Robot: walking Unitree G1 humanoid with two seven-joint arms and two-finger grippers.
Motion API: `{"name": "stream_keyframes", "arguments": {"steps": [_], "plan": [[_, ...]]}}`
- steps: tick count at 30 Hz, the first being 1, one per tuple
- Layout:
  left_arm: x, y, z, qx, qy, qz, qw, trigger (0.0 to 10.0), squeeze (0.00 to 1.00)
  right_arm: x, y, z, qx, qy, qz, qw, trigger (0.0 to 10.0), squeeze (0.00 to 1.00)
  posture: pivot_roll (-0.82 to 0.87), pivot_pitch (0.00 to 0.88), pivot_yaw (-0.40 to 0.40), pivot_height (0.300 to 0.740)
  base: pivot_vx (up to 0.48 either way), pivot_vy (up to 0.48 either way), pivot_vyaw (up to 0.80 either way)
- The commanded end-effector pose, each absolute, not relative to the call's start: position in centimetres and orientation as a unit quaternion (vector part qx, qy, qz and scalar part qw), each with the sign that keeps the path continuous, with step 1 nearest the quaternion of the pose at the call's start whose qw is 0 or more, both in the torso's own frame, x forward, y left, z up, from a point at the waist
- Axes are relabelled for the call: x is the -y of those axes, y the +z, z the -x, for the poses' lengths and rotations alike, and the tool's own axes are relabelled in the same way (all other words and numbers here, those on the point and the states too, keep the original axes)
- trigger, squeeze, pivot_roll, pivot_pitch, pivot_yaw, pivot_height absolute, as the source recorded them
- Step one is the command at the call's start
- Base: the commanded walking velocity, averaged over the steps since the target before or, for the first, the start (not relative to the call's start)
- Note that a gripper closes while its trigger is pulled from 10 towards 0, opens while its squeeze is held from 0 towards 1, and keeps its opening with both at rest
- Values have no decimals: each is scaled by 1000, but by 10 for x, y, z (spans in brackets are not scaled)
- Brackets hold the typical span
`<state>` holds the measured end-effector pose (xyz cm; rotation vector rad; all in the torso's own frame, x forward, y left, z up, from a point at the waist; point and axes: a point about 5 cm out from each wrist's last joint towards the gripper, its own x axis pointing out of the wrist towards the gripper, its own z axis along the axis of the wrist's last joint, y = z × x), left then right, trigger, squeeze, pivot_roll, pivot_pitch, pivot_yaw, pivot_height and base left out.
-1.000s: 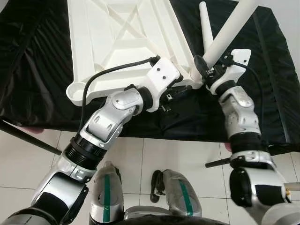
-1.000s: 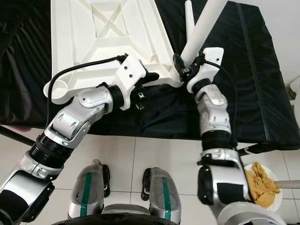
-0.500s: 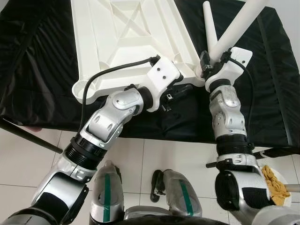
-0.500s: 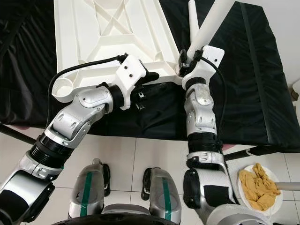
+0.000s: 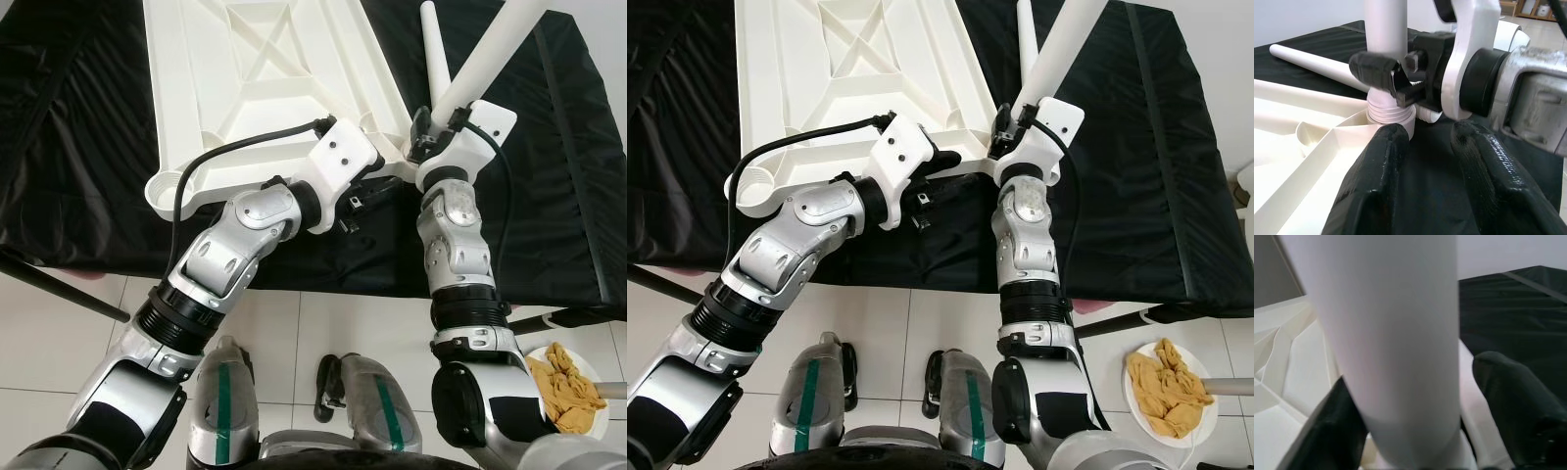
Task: Building children table
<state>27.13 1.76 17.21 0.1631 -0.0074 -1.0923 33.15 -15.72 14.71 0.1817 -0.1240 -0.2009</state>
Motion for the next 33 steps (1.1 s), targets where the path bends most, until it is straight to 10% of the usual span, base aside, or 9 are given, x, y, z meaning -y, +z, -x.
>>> {"name": "stream_keyframes", "arguments": {"steps": [1,11,12,33], "plan": [[-14,170,-267,-3,-547,-78,833,10000,0,163,145,-329,59,-110,-94,988,10000,1000,30,10,-71,740,0,0,0],[-14,170,-267,-3,-550,-80,831,10000,0,169,149,-330,69,-42,-94,992,10000,1000,25,0,-66,740,0,0,0],[-14,170,-266,-3,-551,-80,831,10000,0,171,151,-331,73,-3,-89,993,10000,0,24,0,-64,740,0,0,0],[-14,172,-267,0,-552,-79,830,10000,0,226,146,-341,30,224,17,974,10000,0,22,7,-55,740,0,0,0]]}}
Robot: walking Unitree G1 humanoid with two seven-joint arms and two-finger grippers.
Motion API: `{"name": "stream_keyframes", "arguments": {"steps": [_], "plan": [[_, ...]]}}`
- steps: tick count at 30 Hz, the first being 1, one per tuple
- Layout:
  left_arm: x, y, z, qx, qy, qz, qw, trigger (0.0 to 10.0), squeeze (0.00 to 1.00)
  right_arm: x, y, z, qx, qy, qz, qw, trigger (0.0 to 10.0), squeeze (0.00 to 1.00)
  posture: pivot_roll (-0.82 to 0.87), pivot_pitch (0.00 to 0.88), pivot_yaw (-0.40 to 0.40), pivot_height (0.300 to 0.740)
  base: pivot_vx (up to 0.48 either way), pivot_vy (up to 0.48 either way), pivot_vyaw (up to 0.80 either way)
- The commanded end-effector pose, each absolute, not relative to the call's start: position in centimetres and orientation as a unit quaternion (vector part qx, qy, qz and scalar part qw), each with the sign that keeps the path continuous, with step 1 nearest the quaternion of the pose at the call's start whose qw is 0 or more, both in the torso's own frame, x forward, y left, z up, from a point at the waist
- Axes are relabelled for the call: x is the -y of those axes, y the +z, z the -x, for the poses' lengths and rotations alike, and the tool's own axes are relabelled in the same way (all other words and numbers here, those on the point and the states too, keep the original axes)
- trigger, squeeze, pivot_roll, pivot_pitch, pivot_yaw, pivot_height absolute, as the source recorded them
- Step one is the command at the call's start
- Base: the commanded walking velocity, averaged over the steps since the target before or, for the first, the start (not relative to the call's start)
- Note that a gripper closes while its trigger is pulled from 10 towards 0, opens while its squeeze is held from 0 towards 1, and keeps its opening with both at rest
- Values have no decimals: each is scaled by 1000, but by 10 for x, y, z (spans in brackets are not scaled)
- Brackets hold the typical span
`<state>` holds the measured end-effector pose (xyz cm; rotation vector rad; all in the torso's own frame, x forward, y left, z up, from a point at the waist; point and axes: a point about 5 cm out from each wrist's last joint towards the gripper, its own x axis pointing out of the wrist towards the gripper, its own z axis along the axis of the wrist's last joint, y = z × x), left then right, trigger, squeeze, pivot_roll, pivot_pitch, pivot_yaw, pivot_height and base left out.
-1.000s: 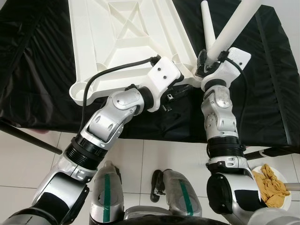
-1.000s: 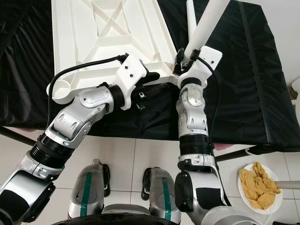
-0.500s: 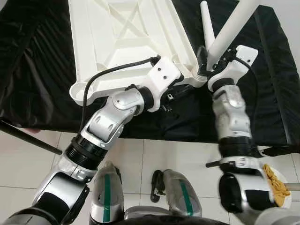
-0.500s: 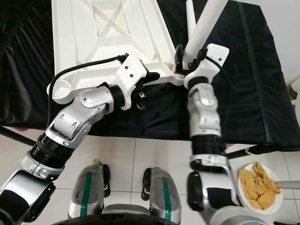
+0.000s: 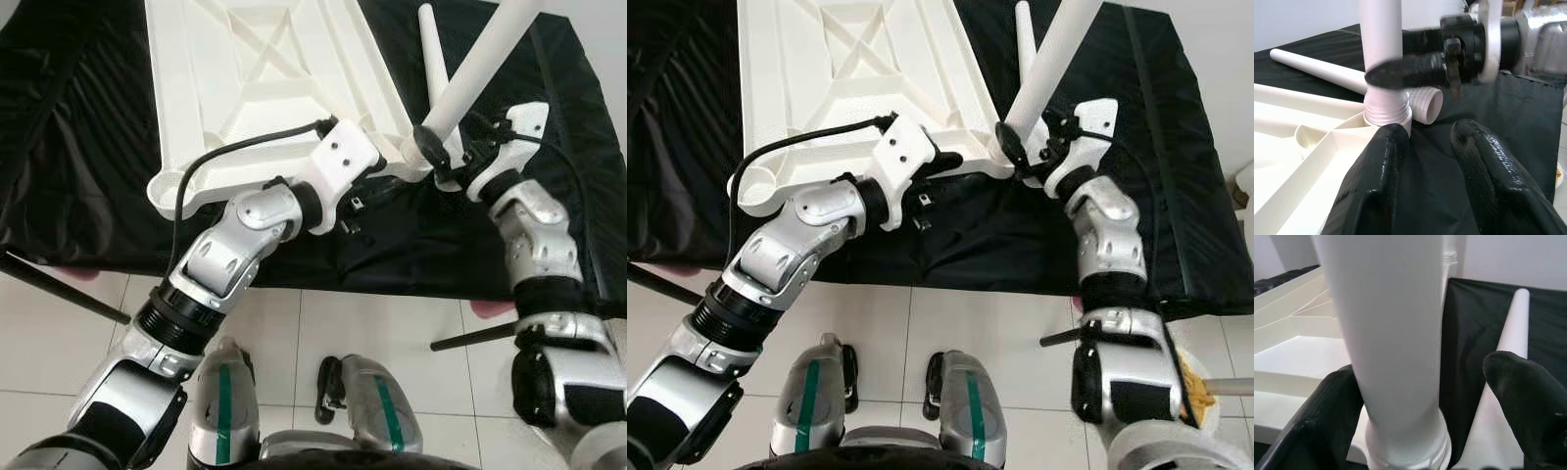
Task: Building children table
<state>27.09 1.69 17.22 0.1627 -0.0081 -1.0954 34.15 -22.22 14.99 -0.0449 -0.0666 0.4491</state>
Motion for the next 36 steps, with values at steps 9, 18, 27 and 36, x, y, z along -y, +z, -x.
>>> {"name": "stream_keyframes", "arguments": {"steps": [9,18,27,36], "plan": [[-16,174,-268,0,-550,-80,831,10000,0,218,143,-351,21,249,14,968,10000,0,30,18,-39,740,0,0,0],[-15,175,-269,1,-550,-81,831,10000,0,204,136,-356,18,274,5,962,0,0,35,18,-38,740,0,0,0],[-15,176,-269,1,-550,-80,832,10000,0,207,132,-355,13,276,12,961,0,0,35,21,-38,740,0,0,0],[-15,175,-267,0,-551,-78,831,10000,0,219,132,-347,37,253,15,967,10000,0,26,30,-40,740,0,0,0]]}}
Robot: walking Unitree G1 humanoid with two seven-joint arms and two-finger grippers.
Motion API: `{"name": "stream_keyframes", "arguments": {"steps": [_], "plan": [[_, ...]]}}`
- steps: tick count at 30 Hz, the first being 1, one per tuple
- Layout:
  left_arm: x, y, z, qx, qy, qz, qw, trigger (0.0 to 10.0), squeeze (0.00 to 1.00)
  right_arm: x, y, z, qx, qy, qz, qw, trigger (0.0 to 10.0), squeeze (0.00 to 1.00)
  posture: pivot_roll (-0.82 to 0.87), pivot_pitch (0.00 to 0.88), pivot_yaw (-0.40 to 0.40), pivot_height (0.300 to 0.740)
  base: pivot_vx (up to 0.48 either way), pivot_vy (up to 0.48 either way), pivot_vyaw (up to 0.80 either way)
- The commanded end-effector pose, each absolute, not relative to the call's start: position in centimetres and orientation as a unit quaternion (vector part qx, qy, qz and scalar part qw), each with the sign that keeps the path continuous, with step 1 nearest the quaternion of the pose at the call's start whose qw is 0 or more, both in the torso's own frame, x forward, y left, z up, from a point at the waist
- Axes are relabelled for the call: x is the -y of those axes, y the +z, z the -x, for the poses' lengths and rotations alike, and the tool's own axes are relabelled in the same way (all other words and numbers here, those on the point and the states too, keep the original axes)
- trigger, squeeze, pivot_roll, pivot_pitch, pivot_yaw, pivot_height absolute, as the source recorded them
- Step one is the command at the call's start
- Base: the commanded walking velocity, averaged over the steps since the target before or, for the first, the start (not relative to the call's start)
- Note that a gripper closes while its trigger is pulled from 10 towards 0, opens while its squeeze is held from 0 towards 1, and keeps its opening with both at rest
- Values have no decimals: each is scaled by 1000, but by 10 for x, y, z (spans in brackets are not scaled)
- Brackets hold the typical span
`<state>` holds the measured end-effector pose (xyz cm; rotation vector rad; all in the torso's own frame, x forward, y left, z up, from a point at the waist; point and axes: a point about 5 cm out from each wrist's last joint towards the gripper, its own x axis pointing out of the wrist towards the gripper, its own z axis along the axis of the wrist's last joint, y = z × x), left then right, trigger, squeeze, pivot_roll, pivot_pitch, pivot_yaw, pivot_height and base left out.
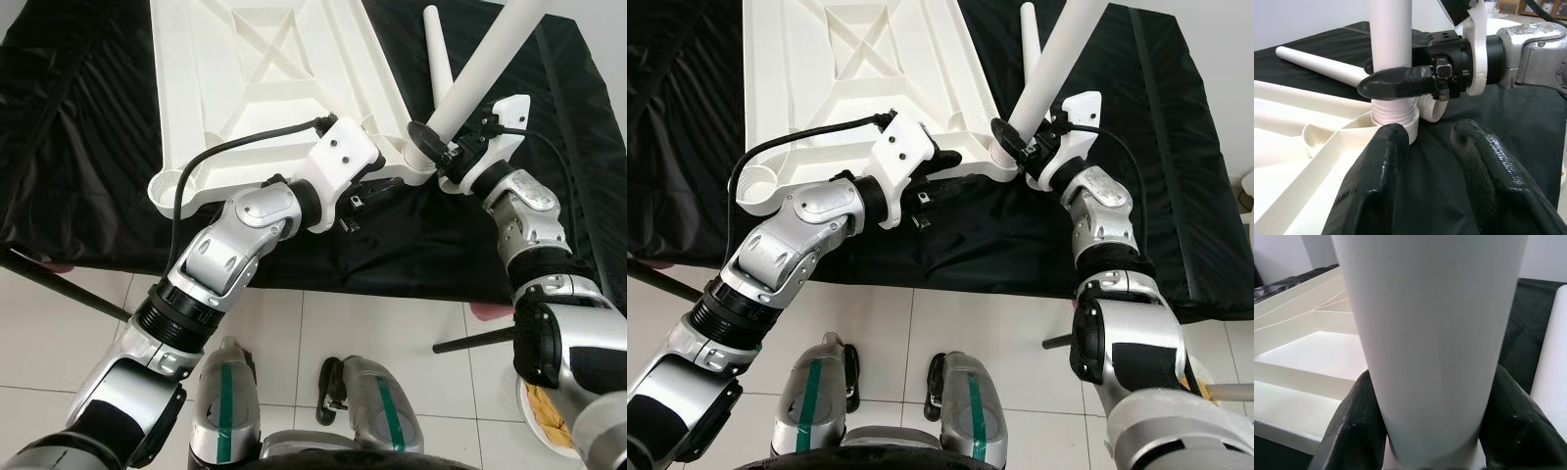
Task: Building children table
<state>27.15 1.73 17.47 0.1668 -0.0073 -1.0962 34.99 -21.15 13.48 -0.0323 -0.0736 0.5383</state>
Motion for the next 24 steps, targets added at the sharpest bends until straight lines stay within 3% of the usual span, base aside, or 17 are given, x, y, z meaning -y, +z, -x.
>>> {"name": "stream_keyframes", "arguments": {"steps": [1,13,21,24], "plan": [[-15,175,-267,0,-551,-78,831,10000,0,219,133,-346,40,247,15,968,10000,0,26,31,-41,740,0,0,0],[-14,175,-266,0,-554,-76,829,10000,0,218,131,-342,69,138,-6,988,10000,0,26,23,-51,740,0,0,0],[-12,175,-265,2,-555,-75,828,10000,0,220,123,-341,63,32,-39,997,10000,0,24,18,-57,740,0,0,0],[-11,175,-264,2,-556,-74,828,10000,0,218,122,-338,61,-46,-59,995,10000,0,23,10,-61,740,0,0,0]]}}
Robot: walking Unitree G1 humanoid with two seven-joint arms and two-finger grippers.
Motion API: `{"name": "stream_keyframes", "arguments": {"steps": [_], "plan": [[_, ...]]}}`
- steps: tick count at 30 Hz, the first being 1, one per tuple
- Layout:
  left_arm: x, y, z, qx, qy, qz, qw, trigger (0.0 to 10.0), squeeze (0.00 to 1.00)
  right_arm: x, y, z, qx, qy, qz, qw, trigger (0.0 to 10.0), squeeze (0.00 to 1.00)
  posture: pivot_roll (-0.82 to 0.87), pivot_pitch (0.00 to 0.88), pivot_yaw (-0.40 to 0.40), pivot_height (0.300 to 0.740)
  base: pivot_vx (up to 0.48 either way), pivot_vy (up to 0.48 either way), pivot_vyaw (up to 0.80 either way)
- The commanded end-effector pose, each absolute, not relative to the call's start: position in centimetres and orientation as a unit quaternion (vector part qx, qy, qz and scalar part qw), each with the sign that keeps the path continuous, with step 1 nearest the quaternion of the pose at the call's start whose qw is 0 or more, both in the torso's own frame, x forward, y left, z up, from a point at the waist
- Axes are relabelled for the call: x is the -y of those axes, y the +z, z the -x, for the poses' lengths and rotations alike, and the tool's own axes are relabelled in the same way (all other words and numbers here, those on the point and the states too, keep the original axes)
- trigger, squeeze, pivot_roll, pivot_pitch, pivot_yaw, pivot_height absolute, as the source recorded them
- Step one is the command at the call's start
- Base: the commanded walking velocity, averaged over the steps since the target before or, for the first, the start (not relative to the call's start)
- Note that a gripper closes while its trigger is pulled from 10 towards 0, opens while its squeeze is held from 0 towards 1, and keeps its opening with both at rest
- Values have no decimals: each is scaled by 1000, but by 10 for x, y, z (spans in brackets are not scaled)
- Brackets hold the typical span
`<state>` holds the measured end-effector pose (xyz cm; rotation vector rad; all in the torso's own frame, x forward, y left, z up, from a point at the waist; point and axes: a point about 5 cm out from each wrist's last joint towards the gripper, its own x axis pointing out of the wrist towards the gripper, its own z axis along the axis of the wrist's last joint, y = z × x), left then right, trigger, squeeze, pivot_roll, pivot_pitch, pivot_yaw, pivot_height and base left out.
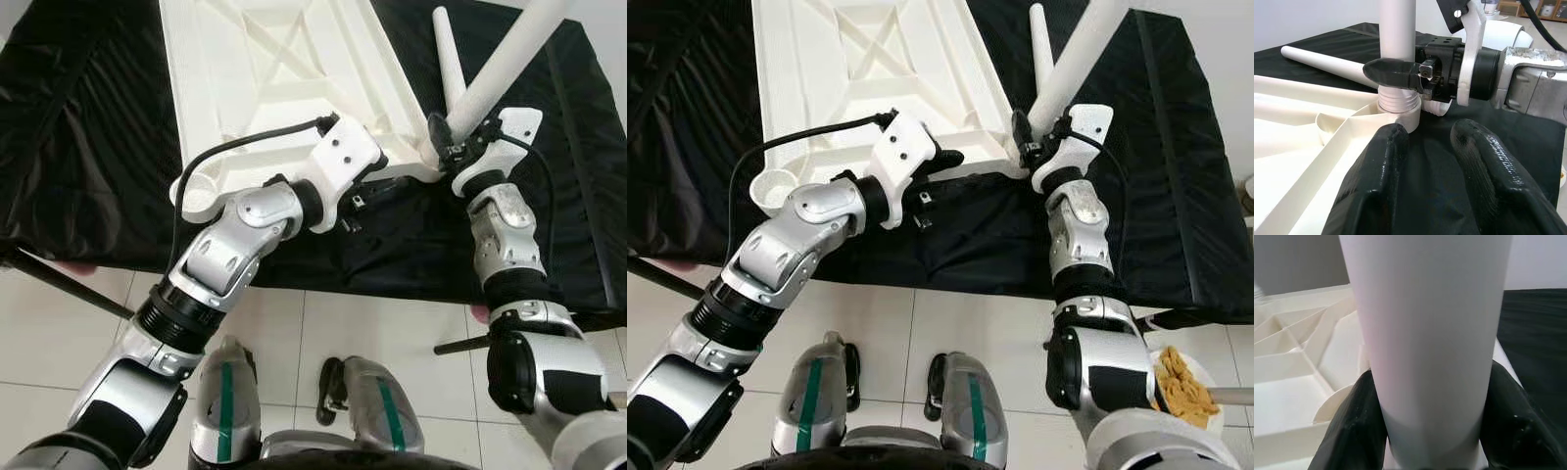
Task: Building children table
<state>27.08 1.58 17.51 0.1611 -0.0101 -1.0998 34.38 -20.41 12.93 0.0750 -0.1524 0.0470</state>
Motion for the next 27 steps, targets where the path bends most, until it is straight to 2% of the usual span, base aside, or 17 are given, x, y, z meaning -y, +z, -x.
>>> {"name": "stream_keyframes", "arguments": {"steps": [1,7,10,12,16,24,25,27], "plan": [[-11,174,-264,2,-556,-74,828,10000,0,216,120,-337,57,-72,-61,994,10000,0,23,9,-61,740,0,0,0],[-11,174,-264,1,-557,-73,827,10000,0,206,114,-334,43,-111,-59,991,10000,0,23,7,-63,740,0,0,0],[-10,174,-263,1,-557,-72,827,10000,0,185,107,-328,28,-129,-47,990,10000,0,25,6,-66,740,0,0,0],[-10,174,-263,0,-557,-72,827,10000,0,185,109,-323,38,-165,-32,985,10000,0,26,6,-67,740,0,0,0],[-10,173,-263,-1,-557,-71,827,10000,0,177,110,-321,36,-159,-34,986,10000,0,26,5,-67,740,0,0,0],[-10,173,-263,-1,-558,-71,827,10000,0,177,111,-321,33,-166,-34,985,10000,0,26,3,-66,740,0,0,0],[-10,173,-263,0,-558,-72,827,10000,0,177,113,-322,36,-159,-38,986,10000,1000,24,0,-65,740,0,0,0],[-10,173,-263,0,-558,-73,826,10000,0,176,114,-322,39,-152,-40,987,10000,1000,24,0,-64,740,0,0,0]]}}
